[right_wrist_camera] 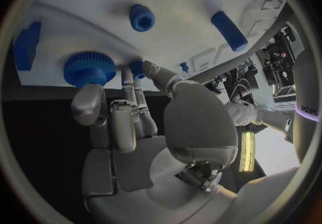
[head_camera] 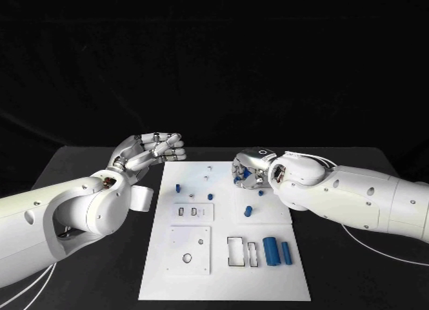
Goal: Assemble the parts on the task board
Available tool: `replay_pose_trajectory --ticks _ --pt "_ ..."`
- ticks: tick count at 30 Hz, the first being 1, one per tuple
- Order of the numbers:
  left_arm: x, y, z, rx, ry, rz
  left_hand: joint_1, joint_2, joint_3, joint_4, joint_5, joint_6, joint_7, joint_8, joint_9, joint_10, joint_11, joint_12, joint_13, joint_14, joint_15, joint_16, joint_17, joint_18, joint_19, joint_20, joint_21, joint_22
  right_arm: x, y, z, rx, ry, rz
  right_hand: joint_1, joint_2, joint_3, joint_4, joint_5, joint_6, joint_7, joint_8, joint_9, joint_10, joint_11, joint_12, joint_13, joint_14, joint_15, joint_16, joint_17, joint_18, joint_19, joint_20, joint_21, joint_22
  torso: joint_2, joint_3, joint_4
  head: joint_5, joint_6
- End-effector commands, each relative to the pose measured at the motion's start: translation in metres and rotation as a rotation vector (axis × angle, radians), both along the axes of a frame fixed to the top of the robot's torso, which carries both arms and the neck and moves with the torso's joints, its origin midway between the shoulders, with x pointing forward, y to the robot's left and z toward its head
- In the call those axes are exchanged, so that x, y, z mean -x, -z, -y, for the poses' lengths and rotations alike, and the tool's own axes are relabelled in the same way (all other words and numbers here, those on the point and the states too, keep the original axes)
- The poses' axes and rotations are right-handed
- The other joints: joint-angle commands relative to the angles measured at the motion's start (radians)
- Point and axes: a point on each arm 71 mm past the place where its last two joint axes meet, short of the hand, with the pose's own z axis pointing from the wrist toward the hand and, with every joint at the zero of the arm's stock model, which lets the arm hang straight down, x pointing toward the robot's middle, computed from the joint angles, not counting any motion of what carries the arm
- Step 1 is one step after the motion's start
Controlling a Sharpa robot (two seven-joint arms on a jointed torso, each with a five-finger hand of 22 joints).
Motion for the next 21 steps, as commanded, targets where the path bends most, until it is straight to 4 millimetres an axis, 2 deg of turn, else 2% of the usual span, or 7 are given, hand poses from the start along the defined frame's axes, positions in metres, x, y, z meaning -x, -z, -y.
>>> replay_pose_trajectory --ticks 1,7,8,13,17,21 --pt "0.000 -0.001 0.002 0.007 0.017 0.004 0.000 -0.003 0.001 0.005 -0.004 -0.003 0.002 -0.006 0.001 -0.003 0.001 -0.007 0.001 -0.008 -0.001 -0.004 0.001 0.009 0.000 0.004 -0.004 -0.002 0.002 -0.005 -0.002 -0.046 0.017 0.056 0.032 0.025 0.006 0.000 -0.003 0.011 -0.007 0.005 0.037 0.021 -0.012 0.001 0.001 0.062 -0.007 0.005 0.021 -0.018 -0.001 -0.005 0.005 0.002 0.001 0.0000 0.0003 0.001 0.000" --pt "-0.001 -0.001 0.001 0.005 0.013 0.003 0.002 -0.003 0.001 0.004 -0.006 -0.003 0.002 -0.007 0.001 -0.003 0.002 -0.008 0.001 -0.009 0.000 -0.006 0.002 0.009 0.000 0.004 -0.005 -0.002 0.002 -0.013 -0.008 -0.086 0.024 0.106 0.033 0.021 0.011 -0.001 0.000 0.008 -0.006 0.007 0.044 0.019 -0.011 -0.002 0.003 0.063 -0.008 0.007 0.023 -0.018 -0.001 -0.006 0.007 0.003 0.002 -0.0001 0.0014 0.005 0.004" --pt "-0.001 -0.001 0.000 0.004 0.013 0.002 0.002 -0.003 0.001 0.004 -0.006 -0.003 0.002 -0.007 0.001 -0.003 0.002 -0.008 0.001 -0.009 0.000 -0.006 0.002 0.009 0.000 0.004 -0.005 -0.002 0.002 -0.014 -0.009 -0.090 0.025 0.112 0.034 0.019 0.012 -0.001 0.000 0.007 -0.006 0.007 0.045 0.018 -0.011 -0.003 0.003 0.063 -0.007 0.008 0.024 -0.018 -0.001 -0.006 0.007 0.004 0.003 0.0002 0.0011 0.006 0.008" --pt "-0.001 -0.001 0.000 0.003 0.010 0.002 0.002 -0.003 0.001 0.003 -0.008 -0.004 0.002 -0.007 0.001 -0.004 0.002 -0.009 0.001 -0.010 0.000 -0.007 0.002 0.009 0.000 0.004 -0.005 -0.003 0.000 -0.018 -0.017 -0.111 0.023 0.139 0.034 0.017 0.017 0.000 0.002 0.002 -0.004 0.006 0.049 0.015 -0.010 -0.006 0.005 0.063 -0.007 0.009 0.026 -0.019 -0.001 -0.006 0.009 0.007 0.005 -0.0005 0.0004 0.005 0.009" --pt "-0.002 -0.001 0.000 0.003 0.010 0.003 0.003 -0.003 0.001 0.003 -0.009 -0.004 0.003 -0.008 0.001 -0.005 0.003 -0.009 0.001 -0.012 0.001 -0.008 0.002 0.009 0.000 0.004 -0.006 -0.003 -0.003 -0.020 -0.026 -0.122 0.017 0.154 0.032 0.014 0.020 0.002 0.001 -0.001 -0.003 0.005 0.051 0.012 -0.008 -0.009 0.005 0.063 -0.005 0.010 0.027 -0.019 -0.001 -0.005 0.010 0.009 0.007 0.0008 0.0012 0.007 0.008" --pt "-0.002 -0.001 0.001 0.004 0.011 0.003 0.003 -0.003 0.001 0.003 -0.010 -0.005 0.003 -0.008 0.001 -0.005 0.003 -0.010 0.001 -0.013 0.001 -0.009 0.002 0.009 0.000 0.005 -0.006 -0.003 -0.005 -0.021 -0.033 -0.127 0.014 0.159 0.031 0.013 0.023 0.003 0.001 -0.003 -0.002 0.004 0.052 0.010 -0.007 -0.011 0.006 0.063 -0.005 0.011 0.027 -0.019 -0.001 -0.005 0.010 0.009 0.008 0.0001 0.0028 0.008 0.011"
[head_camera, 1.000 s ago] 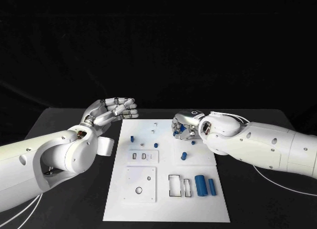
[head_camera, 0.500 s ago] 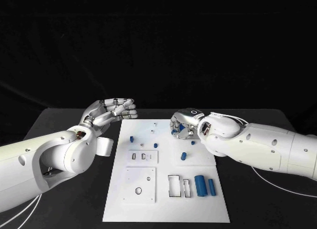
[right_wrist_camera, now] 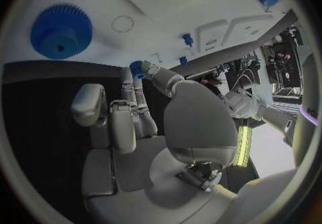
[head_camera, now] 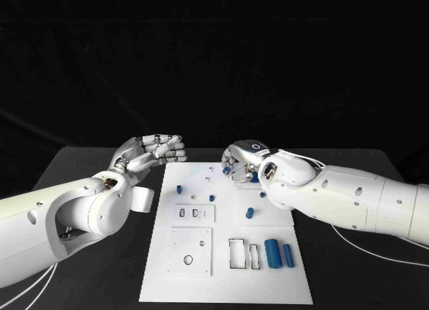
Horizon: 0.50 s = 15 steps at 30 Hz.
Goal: Assemble the parts on the task board
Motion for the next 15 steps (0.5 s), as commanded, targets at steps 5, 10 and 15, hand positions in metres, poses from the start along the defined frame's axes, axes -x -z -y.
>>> replay_pose_trajectory --ticks 5,10,15 --pt "0.000 -0.002 0.004 0.008 0.019 0.008 0.003 -0.003 0.001 0.003 -0.006 -0.005 0.003 -0.004 0.001 -0.005 0.003 -0.006 0.001 -0.006 0.001 -0.005 0.002 0.009 0.000 0.005 -0.006 -0.002 -0.004 -0.003 -0.009 -0.016 0.003 0.032 0.024 0.014 0.009 0.005 0.001 -0.006 0.000 0.004 0.054 0.008 -0.007 -0.007 0.000 0.064 -0.004 0.008 0.029 -0.019 -0.002 -0.004 0.007 0.002 0.005 -0.0004 0.0030 0.007 0.007" --pt "0.000 -0.003 0.006 0.009 0.021 0.010 0.003 -0.003 0.001 0.003 -0.006 -0.005 0.003 -0.004 0.001 -0.005 0.003 -0.006 0.001 -0.006 0.001 -0.005 0.002 0.009 0.000 0.005 -0.006 -0.002 -0.006 -0.003 -0.016 -0.015 -0.004 0.028 0.023 0.012 0.011 0.006 0.000 -0.009 0.000 0.003 0.055 0.006 -0.006 -0.009 0.001 0.063 -0.003 0.008 0.028 -0.019 -0.002 -0.003 0.007 0.003 0.008 -0.0045 0.0077 0.003 0.006" --pt "0.000 -0.004 0.007 0.010 0.024 0.013 0.004 -0.003 0.001 0.002 -0.007 -0.005 0.003 -0.005 0.001 -0.006 0.004 -0.007 0.001 -0.008 0.002 -0.006 0.002 0.009 0.000 0.005 -0.006 -0.002 -0.009 -0.002 -0.021 -0.012 -0.004 0.028 0.022 0.009 0.014 0.007 0.001 -0.012 0.001 0.002 0.056 0.004 -0.006 -0.011 0.001 0.063 -0.002 0.009 0.029 -0.020 -0.002 -0.003 0.007 0.004 0.010 -0.0044 0.0086 0.005 0.007"
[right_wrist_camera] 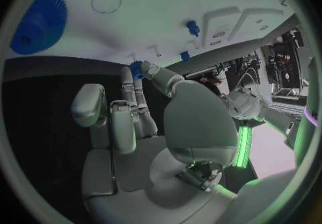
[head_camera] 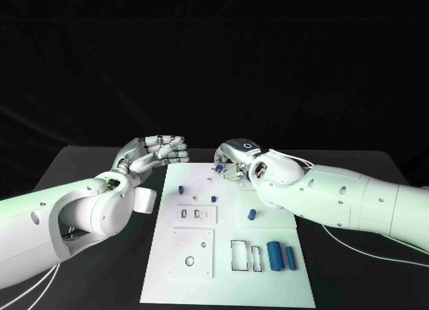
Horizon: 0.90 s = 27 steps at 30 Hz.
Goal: Assemble the parts on the task board
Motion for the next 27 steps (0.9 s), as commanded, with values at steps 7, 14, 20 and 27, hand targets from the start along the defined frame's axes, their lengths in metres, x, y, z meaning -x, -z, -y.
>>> replay_pose_trajectory --ticks 7,14,20,27 --pt "0.000 -0.003 0.005 0.009 0.019 0.012 0.004 -0.003 0.001 0.002 -0.007 -0.005 0.003 -0.005 0.001 -0.006 0.004 -0.003 0.001 -0.008 0.002 -0.006 0.001 0.009 0.000 0.005 -0.006 -0.002 -0.004 0.000 -0.008 0.004 -0.002 0.009 0.022 0.008 0.013 0.005 0.002 -0.008 0.000 0.002 0.037 0.003 -0.005 -0.007 0.002 0.063 -0.002 0.004 0.029 -0.020 -0.003 -0.002 0.003 0.001 0.005 -0.0008 0.0042 0.005 -0.002" --pt "0.000 -0.004 0.005 0.009 0.020 0.013 0.004 -0.003 0.001 0.002 -0.007 -0.005 0.003 -0.005 0.001 -0.006 0.004 -0.003 0.001 -0.008 0.002 -0.006 0.001 0.009 0.000 0.005 -0.006 -0.002 -0.006 0.000 -0.012 0.005 -0.001 0.014 0.021 0.006 0.014 0.005 0.002 -0.009 0.000 0.001 0.037 0.002 -0.004 -0.008 0.003 0.063 -0.001 0.005 0.029 -0.019 -0.004 -0.002 0.002 -0.001 0.009 -0.0033 0.0089 0.003 0.002" --pt "0.000 -0.005 0.006 0.010 0.022 0.015 0.005 -0.003 0.000 0.001 -0.008 -0.005 0.004 -0.005 0.001 -0.007 0.004 -0.004 0.001 -0.009 0.002 -0.008 0.002 0.009 0.000 0.006 -0.007 -0.002 -0.010 0.001 -0.012 0.009 0.005 0.016 0.020 0.003 0.015 0.006 0.002 -0.011 0.001 0.000 0.038 0.001 -0.004 -0.009 0.003 0.063 -0.001 0.005 0.030 -0.019 -0.005 -0.001 0.002 -0.001 0.010 -0.0029 0.0079 0.003 0.001" --pt "-0.001 -0.006 0.007 0.010 0.023 0.017 0.005 -0.003 0.000 0.001 -0.008 -0.005 0.004 -0.005 0.001 -0.007 0.004 -0.004 0.001 -0.009 0.002 -0.008 0.002 0.009 0.000 0.006 -0.007 -0.002 -0.011 0.003 -0.014 0.020 0.006 0.009 0.019 0.000 0.017 0.007 0.003 -0.013 0.001 -0.001 0.039 0.000 -0.003 -0.010 0.004 0.063 0.000 0.006 0.029 -0.019 -0.006 -0.001 0.002 -0.001 0.012 -0.0032 0.0092 0.005 0.000"
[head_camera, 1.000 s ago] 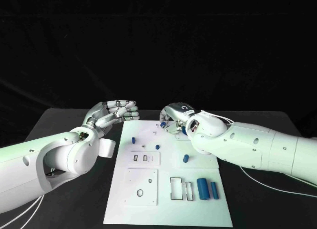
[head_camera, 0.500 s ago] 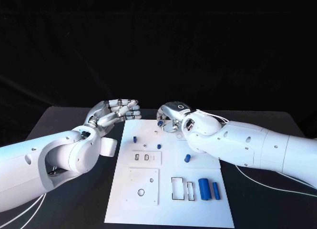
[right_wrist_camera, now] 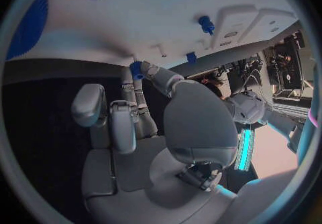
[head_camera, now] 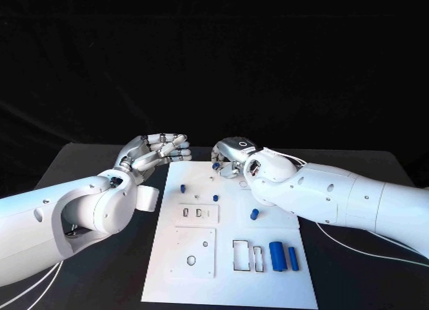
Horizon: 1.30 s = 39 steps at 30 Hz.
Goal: Assemble the parts on the task board
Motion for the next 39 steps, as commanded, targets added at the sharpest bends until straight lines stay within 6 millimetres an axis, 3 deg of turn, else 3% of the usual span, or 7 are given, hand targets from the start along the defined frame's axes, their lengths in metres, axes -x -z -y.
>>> replay_pose_trajectory --ticks 1,14,18,20,25,34,39 --pt "0.000 -0.002 0.003 0.007 0.015 0.009 0.005 -0.003 0.000 0.001 -0.002 -0.005 0.004 -0.005 0.001 -0.004 0.001 -0.004 0.001 -0.006 -0.001 -0.003 0.001 0.009 0.000 0.006 -0.003 -0.002 0.000 0.002 -0.001 0.013 -0.007 -0.002 0.014 0.004 0.006 0.000 0.006 -0.004 -0.001 0.001 0.003 -0.002 -0.004 -0.003 0.001 0.063 0.000 0.006 0.030 -0.019 -0.006 -0.001 0.002 -0.001 0.001 -0.0001 0.0010 0.001 0.000" --pt "0.000 -0.004 0.002 0.007 0.015 0.010 0.005 -0.003 0.000 0.001 -0.003 -0.006 0.004 -0.006 0.001 -0.005 0.001 -0.004 0.001 -0.007 -0.001 -0.004 0.001 0.009 0.000 0.006 -0.004 -0.002 -0.003 0.006 -0.001 0.039 0.006 -0.014 0.003 -0.020 0.016 0.006 0.001 -0.021 0.006 -0.012 0.005 -0.021 0.004 -0.011 0.003 0.061 0.007 0.006 0.024 -0.017 -0.013 0.005 -0.002 -0.003 0.003 0.0008 -0.0012 0.005 -0.003" --pt "0.000 -0.004 0.002 0.006 0.015 0.010 0.005 -0.003 0.000 0.001 -0.003 -0.006 0.004 -0.006 0.001 -0.005 0.001 -0.004 0.001 -0.007 -0.001 -0.004 0.001 0.009 0.000 0.006 -0.004 -0.002 -0.003 0.006 -0.001 0.042 0.005 -0.016 -0.006 -0.040 0.025 0.012 -0.003 -0.035 0.015 -0.025 0.004 -0.063 0.016 -0.014 -0.003 0.058 0.017 0.002 0.011 -0.016 -0.021 0.013 -0.009 -0.009 0.002 0.0005 -0.0005 0.006 -0.004" --pt "0.000 -0.004 0.002 0.006 0.015 0.010 0.005 -0.003 0.000 0.001 -0.003 -0.006 0.004 -0.006 0.001 -0.005 0.001 -0.004 0.001 -0.007 -0.001 -0.004 0.001 0.009 0.000 0.006 -0.004 -0.002 -0.003 0.006 -0.002 0.038 0.002 -0.014 -0.019 -0.064 0.027 0.018 -0.002 -0.064 0.030 -0.046 -0.004 -0.120 0.032 -0.014 -0.016 0.051 0.031 -0.009 -0.014 -0.012 -0.037 0.024 -0.025 -0.028 0.002 0.0005 -0.0010 0.007 -0.003" --pt "0.000 -0.004 0.001 0.005 0.012 0.011 0.005 -0.003 -0.001 0.000 -0.004 -0.007 0.005 -0.007 0.001 -0.006 0.002 -0.005 0.001 -0.008 0.000 -0.005 0.002 0.009 0.000 0.007 -0.004 -0.003 -0.001 0.005 -0.001 0.022 -0.011 -0.001 -0.025 -0.104 -0.024 0.023 0.005 -0.111 0.045 -0.087 -0.026 -0.202 0.049 -0.009 -0.035 0.037 0.046 -0.032 -0.067 0.002 -0.077 0.043 -0.072 -0.083 0.002 0.0011 -0.0025 0.008 -0.004" --pt "-0.001 -0.004 -0.003 0.001 0.000 0.012 0.005 -0.003 -0.001 0.000 -0.004 -0.007 0.005 -0.007 0.001 -0.006 0.002 -0.005 0.001 -0.008 0.000 -0.005 0.002 0.009 0.000 0.007 -0.004 -0.003 0.012 -0.001 0.019 -0.019 -0.011 0.006 -0.014 -0.101 -0.060 0.027 0.014 -0.092 0.046 -0.086 -0.031 -0.192 0.048 0.006 -0.036 0.037 0.045 -0.031 -0.069 0.000 -0.068 0.044 -0.068 -0.071 0.000 0.0024 -0.0077 0.007 0.000" --pt "-0.002 -0.003 -0.007 -0.002 -0.010 0.012 0.005 -0.003 -0.001 0.000 -0.004 -0.007 0.005 -0.007 0.001 -0.006 0.002 -0.005 0.001 -0.008 0.000 -0.005 0.002 0.009 0.000 0.007 -0.004 -0.003 0.022 -0.012 0.048 -0.087 0.030 -0.030 -0.012 -0.095 -0.063 0.038 0.031 -0.070 0.036 -0.086 -0.037 -0.123 0.035 0.035 -0.026 0.049 0.035 -0.006 -0.027 -0.009 -0.033 0.036 -0.034 -0.020 -0.009 0.0054 -0.0214 0.008 0.001"
